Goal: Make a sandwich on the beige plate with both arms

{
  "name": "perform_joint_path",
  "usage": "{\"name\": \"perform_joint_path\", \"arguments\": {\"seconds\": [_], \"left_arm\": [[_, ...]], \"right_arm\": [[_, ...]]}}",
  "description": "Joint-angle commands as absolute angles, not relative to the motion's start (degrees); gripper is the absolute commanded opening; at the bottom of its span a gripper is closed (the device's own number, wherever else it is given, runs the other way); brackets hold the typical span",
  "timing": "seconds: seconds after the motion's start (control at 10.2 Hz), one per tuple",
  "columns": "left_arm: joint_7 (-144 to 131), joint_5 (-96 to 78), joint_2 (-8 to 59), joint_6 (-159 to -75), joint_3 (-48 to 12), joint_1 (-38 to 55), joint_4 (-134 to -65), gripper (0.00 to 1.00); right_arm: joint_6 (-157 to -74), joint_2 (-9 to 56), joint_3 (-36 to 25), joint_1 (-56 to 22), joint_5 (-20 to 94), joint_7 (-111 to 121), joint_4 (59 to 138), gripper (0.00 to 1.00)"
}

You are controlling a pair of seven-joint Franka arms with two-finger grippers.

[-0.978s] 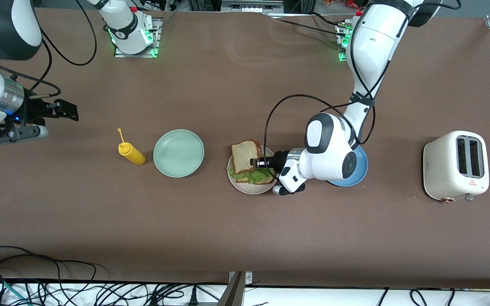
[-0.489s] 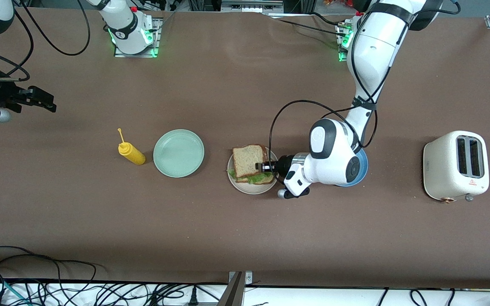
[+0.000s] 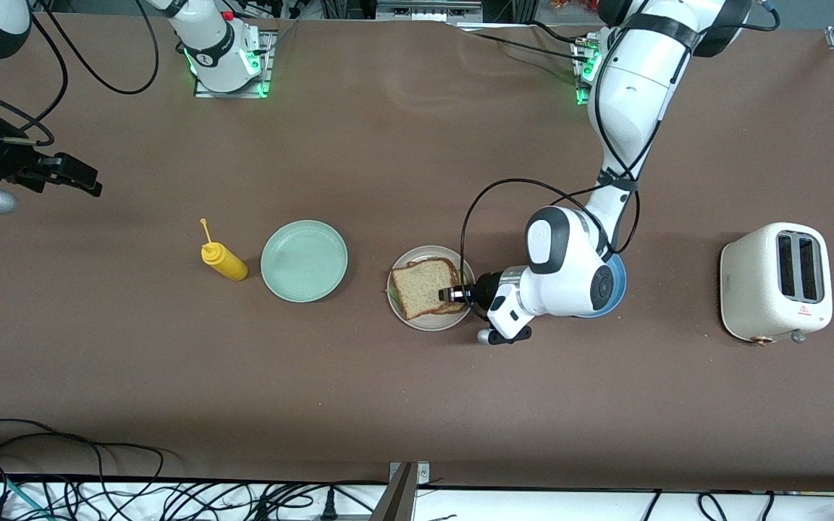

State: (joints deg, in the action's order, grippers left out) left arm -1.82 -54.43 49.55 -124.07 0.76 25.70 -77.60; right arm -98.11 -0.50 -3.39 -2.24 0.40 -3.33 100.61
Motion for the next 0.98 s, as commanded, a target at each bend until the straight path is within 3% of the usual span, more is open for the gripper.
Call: {"name": "perform_joint_path", "arguments": {"seconds": [0.0, 0.1, 0.2, 0.29, 0.88], "left_arm": [[-0.2, -55.7, 50.5, -124.5, 1.1, 26.1, -76.2, 0.25], [-0.2, -55.7, 50.5, -124.5, 1.1, 26.1, -76.3, 0.39], [-0.2, -55.7, 50.5, -124.5, 1.1, 26.2, -76.3, 0.76], [-0.3, -55.8, 50.5, -124.5, 1.1, 26.1, -76.4, 1.00], [-0.4, -55.8, 50.0, -124.4, 1.2, 25.4, -76.2, 1.00]], "right_arm": [[-99.5, -1.8, -2.4, 0.1, 1.4, -4.0, 102.2, 1.00], [-98.0, -1.6, -2.6, 0.2, 1.5, -4.1, 101.8, 1.00], [-97.5, -1.2, -2.8, 0.1, 1.6, -4.2, 101.0, 1.00], [-97.5, -1.7, -2.2, -0.3, 0.9, -4.4, 101.0, 1.00], [-97.4, -1.7, -1.4, -0.4, 0.8, -4.8, 100.1, 1.00]]}}
